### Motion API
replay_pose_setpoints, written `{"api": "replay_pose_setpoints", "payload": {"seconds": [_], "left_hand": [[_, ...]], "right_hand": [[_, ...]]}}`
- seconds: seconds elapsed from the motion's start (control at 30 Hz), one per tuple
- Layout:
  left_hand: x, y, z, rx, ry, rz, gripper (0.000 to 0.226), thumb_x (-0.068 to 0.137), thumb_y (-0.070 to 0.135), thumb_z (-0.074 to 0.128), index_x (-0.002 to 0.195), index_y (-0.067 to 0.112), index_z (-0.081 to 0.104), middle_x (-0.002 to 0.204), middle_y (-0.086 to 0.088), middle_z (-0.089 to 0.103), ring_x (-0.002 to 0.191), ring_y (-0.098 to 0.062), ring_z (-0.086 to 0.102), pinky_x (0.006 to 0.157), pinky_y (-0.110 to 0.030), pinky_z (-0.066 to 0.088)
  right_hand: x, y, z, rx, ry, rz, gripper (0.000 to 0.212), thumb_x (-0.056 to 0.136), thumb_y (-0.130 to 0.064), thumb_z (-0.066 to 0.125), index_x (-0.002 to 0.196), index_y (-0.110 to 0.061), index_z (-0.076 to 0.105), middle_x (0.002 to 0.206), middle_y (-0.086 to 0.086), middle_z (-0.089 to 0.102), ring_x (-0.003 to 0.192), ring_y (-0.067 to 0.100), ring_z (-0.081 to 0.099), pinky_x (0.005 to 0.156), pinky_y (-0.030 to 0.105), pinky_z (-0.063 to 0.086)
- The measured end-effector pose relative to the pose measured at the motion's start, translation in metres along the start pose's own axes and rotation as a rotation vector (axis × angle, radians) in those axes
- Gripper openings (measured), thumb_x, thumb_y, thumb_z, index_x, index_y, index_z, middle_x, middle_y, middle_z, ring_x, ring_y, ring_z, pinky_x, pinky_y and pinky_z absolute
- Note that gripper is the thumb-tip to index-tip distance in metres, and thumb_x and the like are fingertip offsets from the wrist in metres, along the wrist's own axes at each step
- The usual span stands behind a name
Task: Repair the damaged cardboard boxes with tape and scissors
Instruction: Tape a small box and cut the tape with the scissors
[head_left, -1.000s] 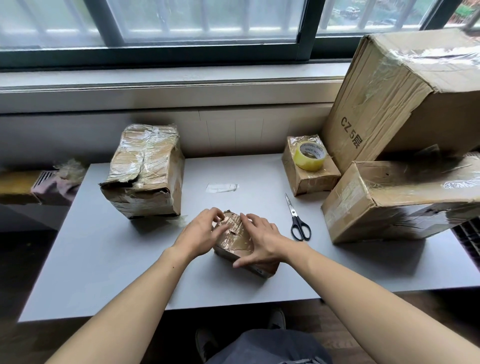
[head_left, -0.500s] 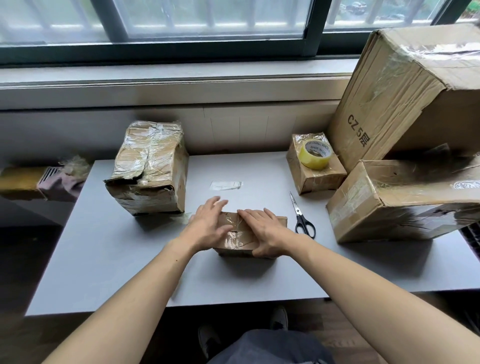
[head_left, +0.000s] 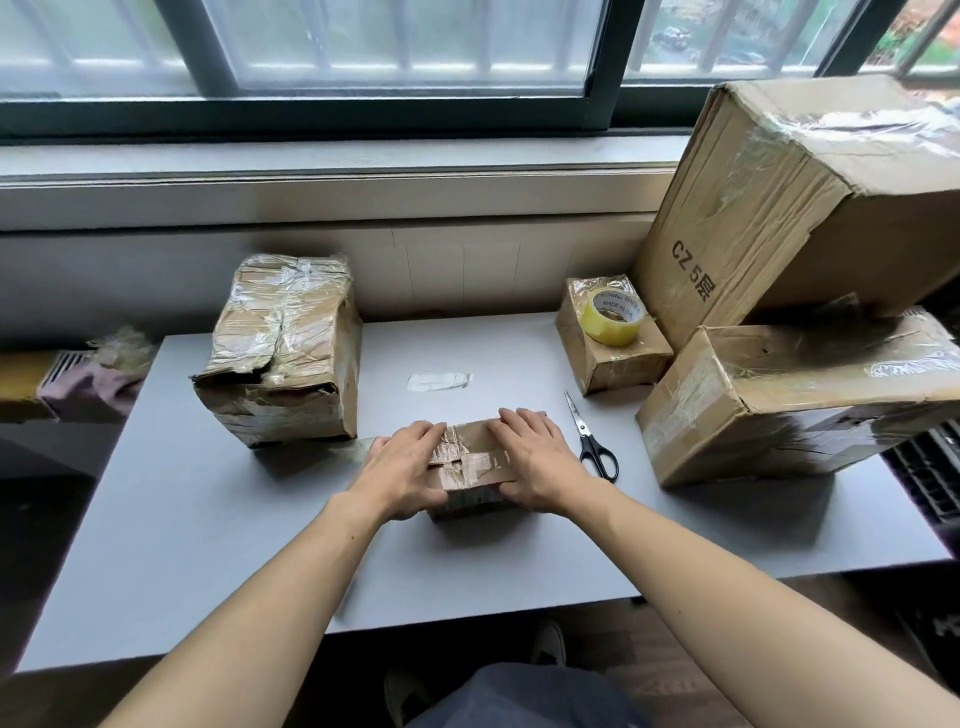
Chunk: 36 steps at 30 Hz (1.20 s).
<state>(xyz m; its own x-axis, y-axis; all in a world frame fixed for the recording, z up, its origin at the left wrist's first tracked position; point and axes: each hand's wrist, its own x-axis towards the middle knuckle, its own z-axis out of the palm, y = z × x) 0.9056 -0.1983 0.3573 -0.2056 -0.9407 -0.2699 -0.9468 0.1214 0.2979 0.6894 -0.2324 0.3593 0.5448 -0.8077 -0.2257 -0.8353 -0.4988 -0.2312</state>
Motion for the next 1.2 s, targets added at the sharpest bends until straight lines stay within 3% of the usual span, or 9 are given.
{"api": "replay_pose_setpoints", "payload": {"seconds": [0.17,0.3,0.4,0.5,0.7,0.9,1.07,1.2], "left_hand": [[0.003,-0.009,0.000,-0.005,-0.053,0.051,0.101,0.073,0.064,0.069,0.156,0.033,0.018,0.157,-0.004,0.023,0.146,-0.020,0.020,0.114,-0.041,0.020],[0.004,-0.008,-0.006,-0.065,-0.011,0.040,0.098,0.065,0.089,0.038,0.146,0.035,0.038,0.157,-0.001,0.027,0.146,-0.019,0.022,0.114,-0.043,0.017],[0.017,-0.001,-0.011,-0.144,0.109,0.029,0.059,0.092,0.064,0.047,0.139,0.029,0.049,0.151,0.003,0.040,0.140,-0.017,0.034,0.110,-0.042,0.026],[0.027,0.008,-0.015,-0.165,0.146,0.039,0.044,0.098,0.048,0.049,0.136,0.026,0.051,0.143,0.004,0.049,0.132,-0.018,0.044,0.105,-0.042,0.031],[0.054,0.023,-0.021,-0.182,0.102,-0.005,0.036,0.099,0.042,0.051,0.129,0.024,0.058,0.135,0.004,0.056,0.128,-0.017,0.049,0.108,-0.039,0.036],[0.081,0.051,-0.039,-0.230,0.180,-0.065,0.035,0.099,0.038,0.051,0.130,0.023,0.057,0.131,0.003,0.060,0.123,-0.015,0.053,0.106,-0.035,0.040],[0.103,0.073,-0.050,-0.345,0.220,-0.107,0.033,0.099,0.034,0.054,0.128,0.020,0.059,0.128,0.005,0.062,0.117,-0.011,0.055,0.100,-0.026,0.040],[0.109,0.083,-0.051,-0.445,0.254,-0.163,0.030,0.099,0.031,0.056,0.126,0.020,0.060,0.121,0.007,0.062,0.106,-0.003,0.053,0.091,-0.016,0.035]], "right_hand": [[-0.009,-0.009,0.000,0.029,0.010,0.128,0.080,0.083,-0.028,0.064,0.152,-0.017,0.026,0.162,0.013,0.015,0.150,0.031,0.011,0.122,0.041,0.010],[-0.017,-0.016,-0.008,0.108,0.028,0.172,0.071,0.082,-0.029,0.050,0.150,-0.015,0.033,0.158,0.011,0.027,0.147,0.030,0.019,0.121,0.040,0.014],[-0.013,-0.017,-0.007,0.196,0.116,0.211,0.068,0.079,-0.032,0.040,0.142,-0.009,0.047,0.149,0.011,0.044,0.140,0.031,0.036,0.117,0.043,0.028],[-0.004,-0.011,-0.006,0.241,0.177,0.249,0.047,0.090,-0.023,0.051,0.134,-0.007,0.056,0.136,0.012,0.056,0.129,0.032,0.047,0.110,0.043,0.036],[0.024,0.022,-0.026,0.260,0.293,0.267,0.036,0.097,-0.021,0.051,0.130,-0.006,0.058,0.131,0.010,0.060,0.126,0.031,0.048,0.106,0.038,0.036],[0.070,0.079,-0.058,0.151,0.417,0.447,0.032,0.092,-0.024,0.050,0.118,-0.005,0.052,0.121,0.017,0.054,0.115,0.034,0.045,0.098,0.042,0.036],[0.106,0.114,-0.072,0.063,0.411,0.607,0.049,0.086,-0.023,0.055,0.131,-0.006,0.043,0.130,0.017,0.046,0.123,0.034,0.041,0.108,0.041,0.033],[0.122,0.135,-0.069,0.065,0.368,0.689,0.044,0.092,-0.020,0.058,0.131,-0.007,0.044,0.134,0.018,0.054,0.124,0.034,0.048,0.111,0.041,0.031]]}}
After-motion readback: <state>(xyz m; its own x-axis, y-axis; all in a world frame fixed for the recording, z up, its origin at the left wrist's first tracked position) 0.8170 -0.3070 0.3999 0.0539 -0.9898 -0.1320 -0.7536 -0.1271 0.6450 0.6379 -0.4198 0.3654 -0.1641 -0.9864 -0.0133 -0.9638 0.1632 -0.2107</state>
